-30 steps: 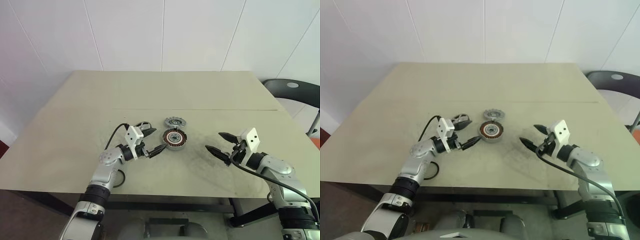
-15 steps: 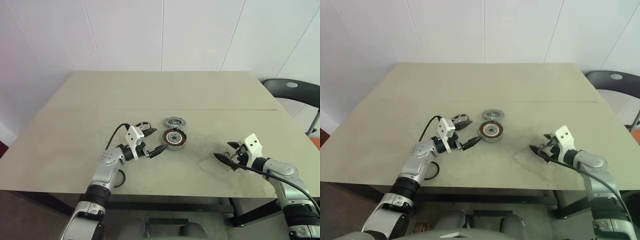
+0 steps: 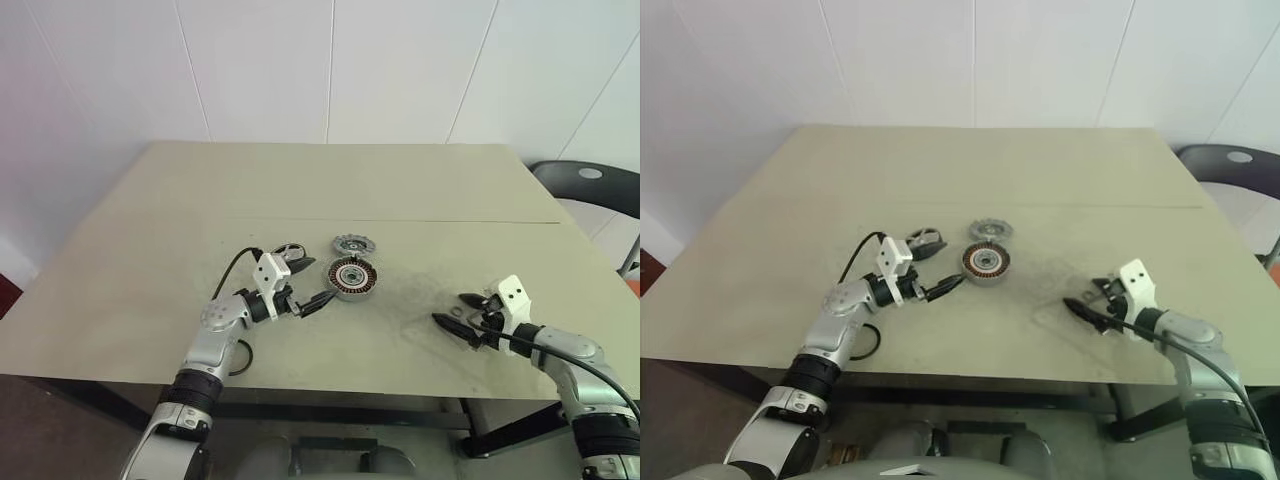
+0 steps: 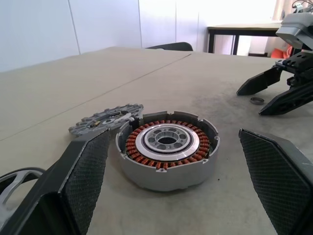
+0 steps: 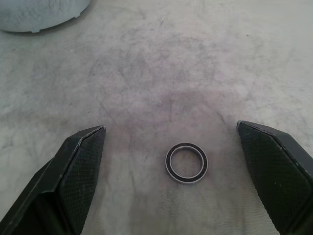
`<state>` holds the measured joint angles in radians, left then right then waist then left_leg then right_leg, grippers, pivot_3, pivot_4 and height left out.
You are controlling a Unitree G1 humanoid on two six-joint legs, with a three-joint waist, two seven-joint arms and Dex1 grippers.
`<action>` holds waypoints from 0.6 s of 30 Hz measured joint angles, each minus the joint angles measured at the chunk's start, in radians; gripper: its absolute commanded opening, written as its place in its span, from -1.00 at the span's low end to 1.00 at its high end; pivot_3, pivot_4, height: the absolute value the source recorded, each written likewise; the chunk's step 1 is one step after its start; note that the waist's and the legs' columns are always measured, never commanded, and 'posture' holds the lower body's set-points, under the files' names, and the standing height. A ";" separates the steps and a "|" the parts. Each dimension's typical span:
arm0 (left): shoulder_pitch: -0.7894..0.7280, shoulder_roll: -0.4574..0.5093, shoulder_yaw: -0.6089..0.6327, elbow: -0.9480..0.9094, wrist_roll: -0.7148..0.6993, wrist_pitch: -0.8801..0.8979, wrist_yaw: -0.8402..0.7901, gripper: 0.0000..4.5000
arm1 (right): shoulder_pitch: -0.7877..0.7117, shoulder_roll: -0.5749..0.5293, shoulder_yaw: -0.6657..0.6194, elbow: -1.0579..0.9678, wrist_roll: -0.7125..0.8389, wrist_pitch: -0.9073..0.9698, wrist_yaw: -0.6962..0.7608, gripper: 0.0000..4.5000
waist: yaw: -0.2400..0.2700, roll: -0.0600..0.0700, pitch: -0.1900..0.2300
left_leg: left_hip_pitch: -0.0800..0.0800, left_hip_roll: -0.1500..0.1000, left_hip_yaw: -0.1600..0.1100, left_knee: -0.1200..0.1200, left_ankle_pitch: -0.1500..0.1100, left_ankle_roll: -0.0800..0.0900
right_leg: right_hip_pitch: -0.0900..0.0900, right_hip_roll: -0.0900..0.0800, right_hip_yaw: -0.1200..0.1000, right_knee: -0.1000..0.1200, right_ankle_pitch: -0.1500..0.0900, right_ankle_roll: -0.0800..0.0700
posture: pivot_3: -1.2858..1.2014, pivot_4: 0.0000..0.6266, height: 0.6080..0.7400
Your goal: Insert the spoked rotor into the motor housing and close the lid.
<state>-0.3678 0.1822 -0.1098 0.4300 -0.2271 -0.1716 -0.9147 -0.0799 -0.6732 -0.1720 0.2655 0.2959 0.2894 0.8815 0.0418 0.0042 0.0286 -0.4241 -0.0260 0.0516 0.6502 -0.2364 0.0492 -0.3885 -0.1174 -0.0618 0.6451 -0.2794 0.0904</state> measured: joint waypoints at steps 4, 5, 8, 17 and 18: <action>0.000 0.000 -0.003 0.002 0.001 -0.009 0.001 0.99 | 0.010 -0.009 -0.011 0.004 0.012 -0.001 0.028 1.00 | 0.002 0.000 0.000 | 0.000 0.000 0.000 0.000 -0.001 -0.002 | 0.000 0.000 0.000 -0.001 0.000 0.000 | 0.03 -1.00 1.00; 0.000 0.000 -0.004 0.004 0.001 -0.010 0.001 0.99 | 0.011 -0.009 -0.012 0.004 0.015 -0.001 0.031 1.00 | 0.002 0.000 0.000 | 0.000 0.000 0.000 0.000 -0.001 -0.002 | 0.000 0.000 0.000 -0.001 0.000 0.000 | 0.03 -1.00 1.00; 0.000 0.000 -0.005 0.014 0.003 -0.012 0.002 1.00 | 0.014 -0.009 -0.015 0.004 0.019 -0.002 0.033 0.74 | 0.002 0.000 0.000 | 0.000 0.000 0.000 0.000 -0.001 -0.002 | 0.000 0.000 0.000 -0.001 0.000 0.000 | 0.03 -1.00 1.00; -0.001 0.001 -0.005 0.029 0.021 -0.015 0.004 1.00 | 0.013 -0.009 -0.025 0.021 0.022 -0.008 0.032 -0.50 | -0.001 0.000 0.000 | 0.000 0.000 0.000 0.000 -0.001 -0.002 | 0.000 0.000 0.000 -0.001 0.000 0.000 | 0.03 -1.00 1.00; -0.001 0.001 -0.005 0.032 0.021 -0.016 0.004 1.00 | 0.013 -0.009 -0.023 0.021 0.023 -0.008 0.035 -0.64 | -0.001 0.000 0.000 | 0.000 0.000 0.000 0.000 -0.001 -0.002 | 0.000 0.000 0.000 -0.001 0.000 0.000 | 0.03 -1.00 1.00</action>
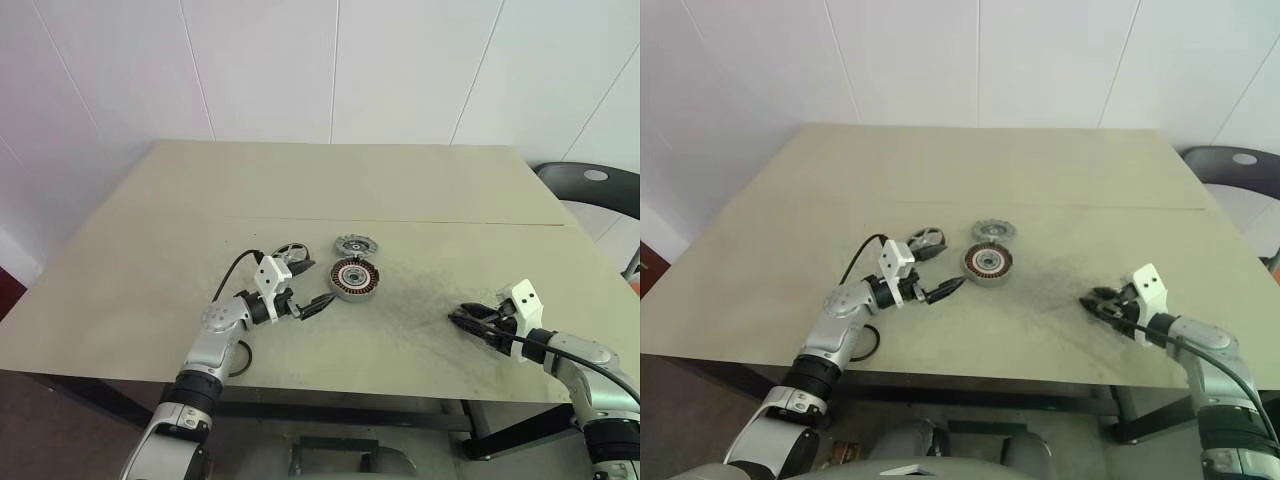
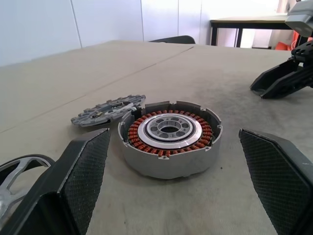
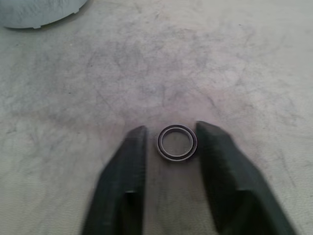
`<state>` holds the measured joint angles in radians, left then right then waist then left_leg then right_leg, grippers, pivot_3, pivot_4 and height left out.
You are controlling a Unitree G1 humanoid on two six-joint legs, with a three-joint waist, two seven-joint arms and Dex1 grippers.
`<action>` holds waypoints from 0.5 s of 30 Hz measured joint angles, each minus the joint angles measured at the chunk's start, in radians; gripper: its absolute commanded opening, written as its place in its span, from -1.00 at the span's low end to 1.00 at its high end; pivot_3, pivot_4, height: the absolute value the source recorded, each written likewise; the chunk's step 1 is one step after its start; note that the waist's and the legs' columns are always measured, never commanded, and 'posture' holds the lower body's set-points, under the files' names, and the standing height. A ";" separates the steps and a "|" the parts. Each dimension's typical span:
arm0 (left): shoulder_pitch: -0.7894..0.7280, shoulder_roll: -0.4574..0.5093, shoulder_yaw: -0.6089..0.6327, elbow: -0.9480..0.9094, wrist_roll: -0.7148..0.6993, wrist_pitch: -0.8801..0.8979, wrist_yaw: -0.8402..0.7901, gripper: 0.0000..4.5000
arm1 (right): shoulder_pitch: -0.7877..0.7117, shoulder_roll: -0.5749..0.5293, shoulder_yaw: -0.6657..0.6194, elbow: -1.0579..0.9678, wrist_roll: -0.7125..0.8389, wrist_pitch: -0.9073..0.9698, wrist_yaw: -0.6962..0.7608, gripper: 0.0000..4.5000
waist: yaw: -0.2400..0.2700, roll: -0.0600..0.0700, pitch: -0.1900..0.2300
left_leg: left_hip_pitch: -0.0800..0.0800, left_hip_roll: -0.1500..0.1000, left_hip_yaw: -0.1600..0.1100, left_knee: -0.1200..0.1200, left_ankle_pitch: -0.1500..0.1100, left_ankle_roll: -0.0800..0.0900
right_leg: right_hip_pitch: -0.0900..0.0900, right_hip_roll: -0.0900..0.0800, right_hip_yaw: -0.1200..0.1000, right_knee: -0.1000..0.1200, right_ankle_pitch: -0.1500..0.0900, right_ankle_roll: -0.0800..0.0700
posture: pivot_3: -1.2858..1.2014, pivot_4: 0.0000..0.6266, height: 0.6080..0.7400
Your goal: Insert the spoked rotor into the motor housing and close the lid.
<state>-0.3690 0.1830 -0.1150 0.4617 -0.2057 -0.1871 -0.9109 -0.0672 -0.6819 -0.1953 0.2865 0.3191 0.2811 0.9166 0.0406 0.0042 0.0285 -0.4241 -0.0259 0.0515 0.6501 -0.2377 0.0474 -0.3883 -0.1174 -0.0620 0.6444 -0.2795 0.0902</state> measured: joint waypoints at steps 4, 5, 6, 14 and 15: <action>0.000 0.000 0.000 0.001 0.000 -0.001 0.000 1.00 | -0.002 0.000 0.002 0.000 -0.001 -0.002 -0.001 -0.70 | 0.000 0.000 0.000 | 0.000 0.000 0.000 0.000 0.000 0.000 | 0.000 0.000 0.000 0.000 0.000 0.000 | 0.03 -1.00 1.00; 0.000 0.001 0.000 0.002 0.000 -0.002 0.001 1.00 | -0.005 0.001 0.004 0.000 -0.001 -0.001 -0.005 -0.70 | 0.000 0.000 0.000 | 0.000 0.000 0.000 0.000 0.000 0.000 | 0.000 0.000 0.000 0.000 0.000 0.000 | 0.03 -1.00 1.00; 0.000 0.001 0.000 0.002 0.000 -0.002 0.001 1.00 | -0.007 0.004 0.005 -0.001 -0.001 -0.001 -0.008 -0.70 | -0.001 0.000 0.000 | 0.000 0.000 0.000 0.000 0.000 0.000 | 0.000 0.000 0.000 0.000 0.000 0.000 | 0.03 -1.00 1.00; -0.023 0.005 0.001 0.011 0.001 -0.005 0.001 1.00 | -0.156 0.184 0.034 -0.165 0.059 0.101 -0.124 -0.70 | -0.002 0.001 0.000 | -0.001 0.001 0.001 0.000 0.001 0.002 | -0.003 0.000 0.000 0.002 0.000 0.000 | 0.03 -1.00 1.00; -0.026 0.003 0.001 0.010 0.001 -0.005 0.002 1.00 | -0.184 0.205 0.036 -0.185 0.060 0.108 -0.149 -0.70 | -0.002 0.001 0.000 | -0.001 0.001 0.001 0.000 0.001 0.002 | -0.003 0.000 0.000 0.002 0.000 0.000 | 0.03 -1.00 1.00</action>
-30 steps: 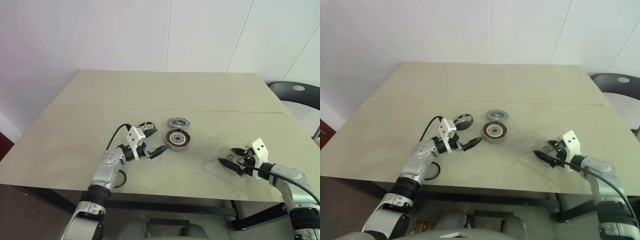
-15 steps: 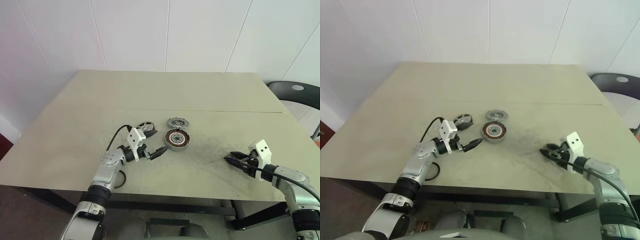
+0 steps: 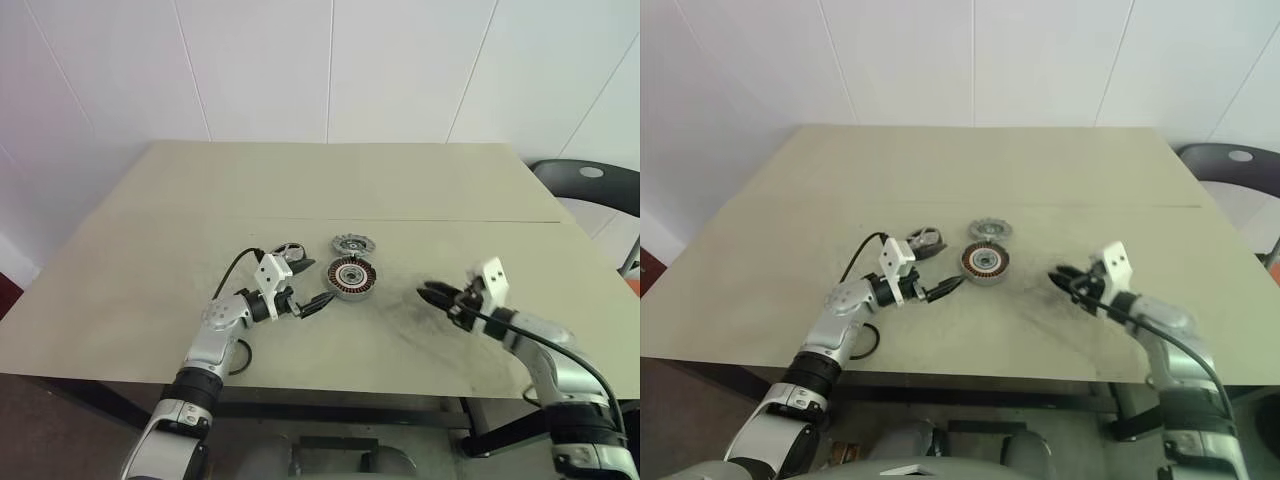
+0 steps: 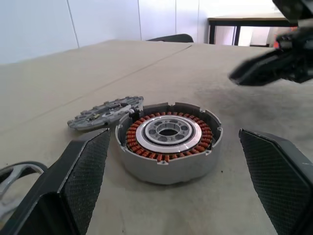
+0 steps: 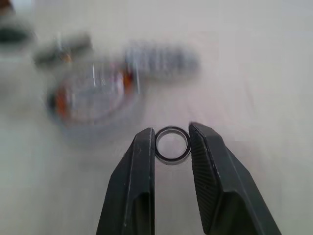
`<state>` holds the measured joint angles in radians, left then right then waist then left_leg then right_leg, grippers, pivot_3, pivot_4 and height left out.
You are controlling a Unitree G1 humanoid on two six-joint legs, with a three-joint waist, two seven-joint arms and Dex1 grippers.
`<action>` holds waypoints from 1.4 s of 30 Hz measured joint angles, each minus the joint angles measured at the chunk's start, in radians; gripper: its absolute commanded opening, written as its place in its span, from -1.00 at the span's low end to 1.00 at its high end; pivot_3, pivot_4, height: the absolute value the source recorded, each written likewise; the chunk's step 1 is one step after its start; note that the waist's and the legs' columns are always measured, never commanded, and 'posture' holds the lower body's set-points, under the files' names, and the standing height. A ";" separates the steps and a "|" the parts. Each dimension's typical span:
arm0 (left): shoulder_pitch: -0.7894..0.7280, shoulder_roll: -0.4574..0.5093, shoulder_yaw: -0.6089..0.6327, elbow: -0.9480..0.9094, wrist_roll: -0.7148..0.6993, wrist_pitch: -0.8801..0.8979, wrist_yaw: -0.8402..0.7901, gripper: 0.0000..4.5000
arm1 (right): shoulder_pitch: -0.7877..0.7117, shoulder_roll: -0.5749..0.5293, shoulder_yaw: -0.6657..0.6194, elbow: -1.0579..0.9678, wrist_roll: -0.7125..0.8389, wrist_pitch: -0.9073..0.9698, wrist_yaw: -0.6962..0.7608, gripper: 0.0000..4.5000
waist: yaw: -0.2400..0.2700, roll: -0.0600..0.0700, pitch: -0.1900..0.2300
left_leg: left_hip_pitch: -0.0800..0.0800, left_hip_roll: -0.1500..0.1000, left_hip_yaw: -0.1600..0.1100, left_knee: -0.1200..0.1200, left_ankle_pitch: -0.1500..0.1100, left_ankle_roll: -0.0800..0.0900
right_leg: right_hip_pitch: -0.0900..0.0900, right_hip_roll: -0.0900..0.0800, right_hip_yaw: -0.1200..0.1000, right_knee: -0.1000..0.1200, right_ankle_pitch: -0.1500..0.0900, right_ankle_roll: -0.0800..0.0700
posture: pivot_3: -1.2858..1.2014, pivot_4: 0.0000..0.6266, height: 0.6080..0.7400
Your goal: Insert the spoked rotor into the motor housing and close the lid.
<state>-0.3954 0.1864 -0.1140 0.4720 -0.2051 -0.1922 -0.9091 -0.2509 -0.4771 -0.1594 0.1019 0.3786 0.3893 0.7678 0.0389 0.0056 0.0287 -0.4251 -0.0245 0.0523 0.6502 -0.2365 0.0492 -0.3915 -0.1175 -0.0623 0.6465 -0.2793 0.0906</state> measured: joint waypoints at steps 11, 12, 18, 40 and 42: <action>-0.005 0.005 0.003 -0.001 0.000 -0.011 0.008 1.00 | -0.205 0.147 0.184 0.075 -0.099 0.121 -0.176 -0.70 | -0.002 0.000 0.000 | -0.001 -0.001 0.000 -0.001 -0.001 -0.002 | -0.002 -0.001 0.000 0.000 0.001 0.000 | 0.03 -1.00 1.00; -0.005 0.005 0.003 -0.001 0.000 -0.012 0.009 1.00 | -0.212 0.148 0.194 0.085 -0.101 0.130 -0.175 -0.70 | -0.001 0.000 0.000 | -0.001 -0.001 0.000 -0.001 -0.001 -0.002 | -0.002 -0.001 0.000 0.000 0.002 0.001 | 0.03 -1.00 1.00; -0.005 0.007 0.003 0.000 0.000 -0.014 0.020 1.00 | -0.245 0.152 0.255 0.099 -0.103 0.175 -0.123 -0.70 | -0.002 0.000 0.000 | -0.001 -0.001 0.000 -0.002 -0.001 -0.002 | -0.002 -0.001 0.000 -0.001 0.002 0.001 | 0.03 -1.00 1.00; -0.006 0.007 0.003 0.009 0.001 -0.016 0.025 1.00 | -0.290 0.118 0.303 0.161 -0.183 0.208 -0.068 -0.70 | -0.003 0.000 0.000 | -0.001 -0.001 0.001 -0.002 -0.001 -0.002 | -0.003 -0.001 0.000 0.000 0.002 0.001 | 0.03 -1.00 1.00; -0.006 0.007 0.003 0.016 0.001 -0.018 0.025 1.00 | -0.290 0.112 0.303 0.161 -0.183 0.214 -0.060 -0.70 | -0.003 0.000 0.000 | -0.001 -0.001 0.001 -0.002 -0.001 -0.002 | -0.003 -0.001 0.000 0.000 0.002 0.001 | 0.03 -1.00 1.00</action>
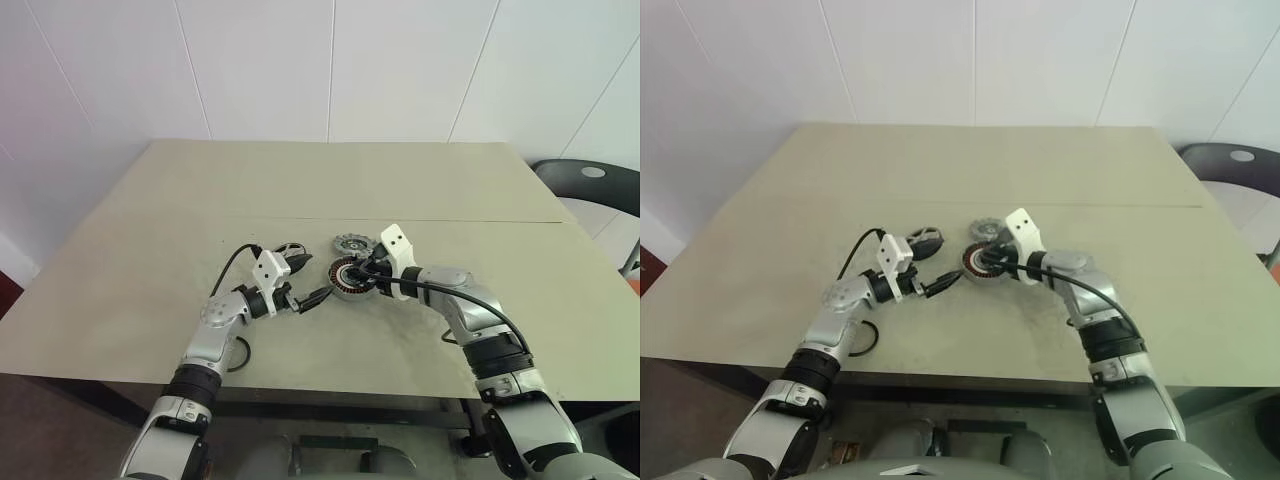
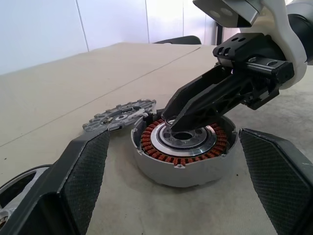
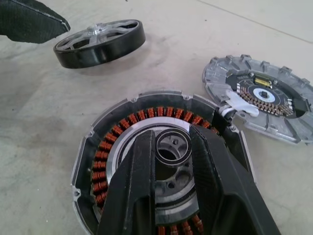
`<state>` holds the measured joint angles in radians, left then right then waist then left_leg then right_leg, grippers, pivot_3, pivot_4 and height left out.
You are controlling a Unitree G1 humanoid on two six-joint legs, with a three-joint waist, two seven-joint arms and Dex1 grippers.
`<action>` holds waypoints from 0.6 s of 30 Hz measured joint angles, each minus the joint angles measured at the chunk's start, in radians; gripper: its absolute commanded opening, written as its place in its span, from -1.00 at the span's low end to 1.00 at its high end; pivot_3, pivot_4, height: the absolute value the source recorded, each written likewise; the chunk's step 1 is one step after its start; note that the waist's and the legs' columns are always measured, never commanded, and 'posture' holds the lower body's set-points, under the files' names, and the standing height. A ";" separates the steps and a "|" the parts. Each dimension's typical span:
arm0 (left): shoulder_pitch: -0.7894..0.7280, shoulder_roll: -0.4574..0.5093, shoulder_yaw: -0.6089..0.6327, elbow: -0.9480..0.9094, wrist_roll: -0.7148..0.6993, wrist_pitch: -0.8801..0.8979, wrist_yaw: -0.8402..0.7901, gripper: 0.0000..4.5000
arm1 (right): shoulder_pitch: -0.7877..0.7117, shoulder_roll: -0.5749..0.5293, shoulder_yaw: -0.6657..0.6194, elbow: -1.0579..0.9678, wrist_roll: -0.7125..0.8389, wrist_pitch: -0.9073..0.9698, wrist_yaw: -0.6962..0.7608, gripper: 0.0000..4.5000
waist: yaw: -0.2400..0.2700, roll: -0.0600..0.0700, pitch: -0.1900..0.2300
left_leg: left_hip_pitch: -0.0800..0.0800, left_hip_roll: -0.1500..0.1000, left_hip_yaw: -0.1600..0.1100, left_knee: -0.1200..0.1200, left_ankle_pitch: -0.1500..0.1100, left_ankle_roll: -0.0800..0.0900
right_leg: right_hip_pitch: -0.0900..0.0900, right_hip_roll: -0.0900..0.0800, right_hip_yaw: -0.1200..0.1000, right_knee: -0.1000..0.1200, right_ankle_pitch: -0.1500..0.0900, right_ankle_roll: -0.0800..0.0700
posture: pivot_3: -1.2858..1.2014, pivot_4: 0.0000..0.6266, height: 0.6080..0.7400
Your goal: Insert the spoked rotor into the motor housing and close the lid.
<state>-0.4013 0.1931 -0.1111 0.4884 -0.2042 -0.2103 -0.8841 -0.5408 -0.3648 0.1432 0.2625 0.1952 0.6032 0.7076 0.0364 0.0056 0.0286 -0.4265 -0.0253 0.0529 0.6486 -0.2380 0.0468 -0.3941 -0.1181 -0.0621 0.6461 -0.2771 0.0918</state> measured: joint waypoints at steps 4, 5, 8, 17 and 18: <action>0.000 0.001 0.000 0.012 0.002 -0.002 0.000 1.00 | 0.001 -0.002 0.000 0.000 0.001 0.009 0.013 -0.70 | 0.000 0.000 0.000 | 0.000 0.000 0.000 0.000 0.000 0.000 | 0.000 0.000 0.000 0.000 0.000 0.000 | 0.03 -1.00 1.00; 0.000 0.001 0.000 0.012 0.002 -0.002 0.000 1.00 | 0.001 -0.002 0.000 0.000 0.001 0.010 0.015 -0.70 | 0.000 0.000 0.000 | 0.000 0.000 0.000 0.000 0.000 0.000 | 0.000 0.000 0.000 0.000 0.000 0.000 | 0.03 -1.00 1.00; 0.000 0.000 0.000 0.012 0.005 -0.003 0.000 1.00 | 0.003 -0.002 0.000 -0.001 0.000 0.015 0.019 -0.70 | 0.000 0.000 0.000 | 0.000 0.000 0.000 0.000 0.000 0.000 | 0.000 0.000 0.000 0.000 0.000 0.000 | 0.03 -1.00 1.00; 0.000 0.000 0.000 0.012 0.008 -0.011 0.000 1.00 | 0.005 -0.004 0.000 -0.001 -0.005 0.022 0.025 -0.70 | 0.000 0.000 0.000 | 0.000 0.000 0.000 0.000 0.000 0.000 | 0.000 0.000 0.000 0.000 0.000 0.000 | 0.03 -1.00 1.00; 0.000 0.000 0.000 0.012 0.008 -0.012 0.000 1.00 | 0.005 -0.004 0.000 -0.001 -0.005 0.022 0.025 -0.70 | 0.000 0.000 0.000 | 0.000 0.000 0.000 0.000 0.000 0.000 | 0.000 0.000 0.000 0.000 0.000 0.000 | 0.03 -1.00 1.00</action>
<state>-0.4017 0.1928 -0.1114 0.5007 -0.1957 -0.2223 -0.8837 -0.5357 -0.3687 0.1432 0.2615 0.1903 0.6255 0.7329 0.0366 0.0056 0.0286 -0.4265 -0.0253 0.0529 0.6485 -0.2380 0.0467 -0.3942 -0.1182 -0.0621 0.6460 -0.2772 0.0917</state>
